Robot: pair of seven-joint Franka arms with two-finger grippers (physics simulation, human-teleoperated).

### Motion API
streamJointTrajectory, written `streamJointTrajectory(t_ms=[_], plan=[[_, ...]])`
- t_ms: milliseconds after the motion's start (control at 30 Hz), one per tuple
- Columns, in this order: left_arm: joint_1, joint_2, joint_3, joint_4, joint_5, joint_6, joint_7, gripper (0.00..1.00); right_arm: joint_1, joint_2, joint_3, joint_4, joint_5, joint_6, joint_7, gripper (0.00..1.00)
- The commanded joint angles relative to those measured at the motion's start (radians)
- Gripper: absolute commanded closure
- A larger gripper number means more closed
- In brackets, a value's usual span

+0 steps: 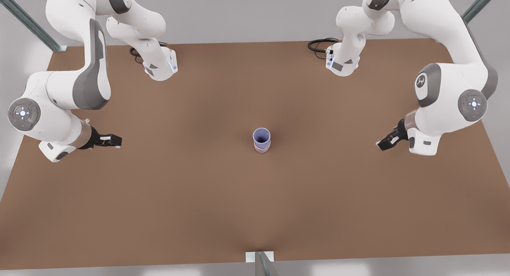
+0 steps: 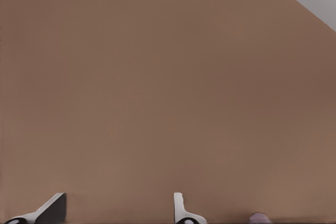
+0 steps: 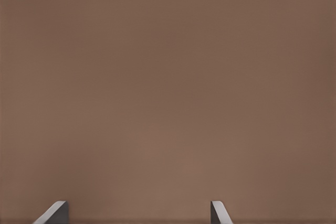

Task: Stack the cups, with the pink cup at the bottom and the purple cup at the top

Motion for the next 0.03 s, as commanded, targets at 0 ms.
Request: streamJointTrajectory(t_ms=[0], plan=[[0.002, 0.0, -0.001, -0.001, 0.024, -0.058, 0.675, 0.0, 0.0, -0.001, 0.0, 0.0, 0.001, 0.0, -0.005, 0.0]])
